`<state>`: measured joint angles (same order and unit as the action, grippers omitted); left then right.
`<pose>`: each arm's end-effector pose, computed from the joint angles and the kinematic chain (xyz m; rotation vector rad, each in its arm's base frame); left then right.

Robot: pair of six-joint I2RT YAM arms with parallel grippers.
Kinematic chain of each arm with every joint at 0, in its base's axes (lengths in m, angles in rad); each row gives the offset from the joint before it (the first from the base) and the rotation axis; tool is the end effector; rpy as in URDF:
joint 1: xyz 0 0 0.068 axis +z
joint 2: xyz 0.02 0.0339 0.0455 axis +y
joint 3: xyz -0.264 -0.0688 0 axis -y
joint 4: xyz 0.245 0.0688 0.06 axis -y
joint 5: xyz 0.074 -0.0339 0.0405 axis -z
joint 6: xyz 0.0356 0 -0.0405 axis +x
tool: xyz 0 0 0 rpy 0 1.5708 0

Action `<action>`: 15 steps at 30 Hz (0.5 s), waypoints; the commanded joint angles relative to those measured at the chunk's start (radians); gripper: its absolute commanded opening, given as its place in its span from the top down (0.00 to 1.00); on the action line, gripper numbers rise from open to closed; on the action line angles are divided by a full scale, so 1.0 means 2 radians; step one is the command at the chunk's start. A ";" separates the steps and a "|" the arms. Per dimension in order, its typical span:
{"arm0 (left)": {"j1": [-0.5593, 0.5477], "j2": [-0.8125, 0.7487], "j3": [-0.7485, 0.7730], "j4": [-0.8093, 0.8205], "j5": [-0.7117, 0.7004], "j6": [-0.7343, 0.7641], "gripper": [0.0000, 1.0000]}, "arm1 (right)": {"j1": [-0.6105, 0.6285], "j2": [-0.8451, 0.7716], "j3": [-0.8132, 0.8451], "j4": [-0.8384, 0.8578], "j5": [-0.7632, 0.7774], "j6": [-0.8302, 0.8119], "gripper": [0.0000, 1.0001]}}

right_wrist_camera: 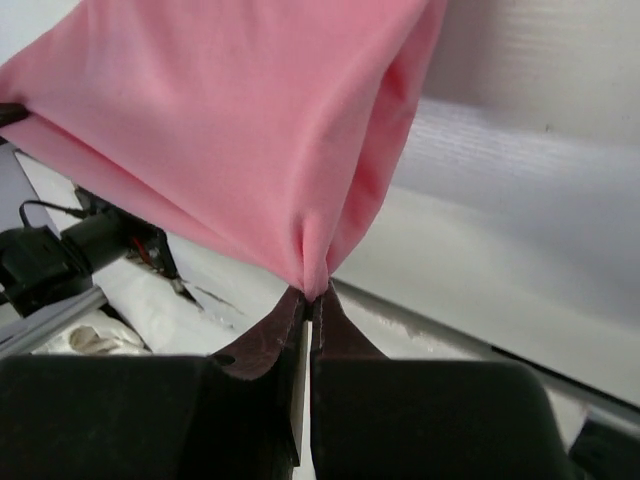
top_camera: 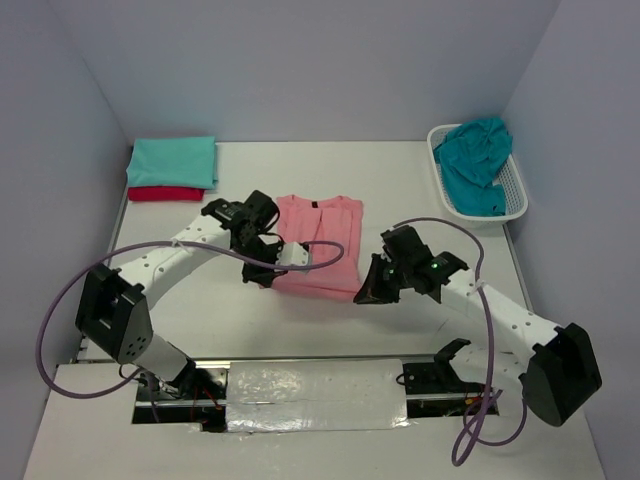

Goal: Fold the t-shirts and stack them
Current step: Fold the long partially folded tshirt into a neat square

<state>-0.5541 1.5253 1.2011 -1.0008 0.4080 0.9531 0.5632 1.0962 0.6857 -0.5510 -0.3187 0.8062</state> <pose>0.2352 -0.1621 0.2526 1.9544 1.9790 -0.4957 0.1713 0.1214 0.2172 0.1940 2.7275 0.8830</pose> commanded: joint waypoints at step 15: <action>0.072 0.146 0.290 -0.135 -0.006 -0.148 1.00 | -0.112 0.143 0.266 -0.108 -0.018 -0.151 1.00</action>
<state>-0.4797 1.6981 1.6611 -1.2266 0.4179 0.7212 0.3927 1.3228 1.1316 -0.7567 -0.3374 0.5785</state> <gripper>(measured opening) 0.039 0.023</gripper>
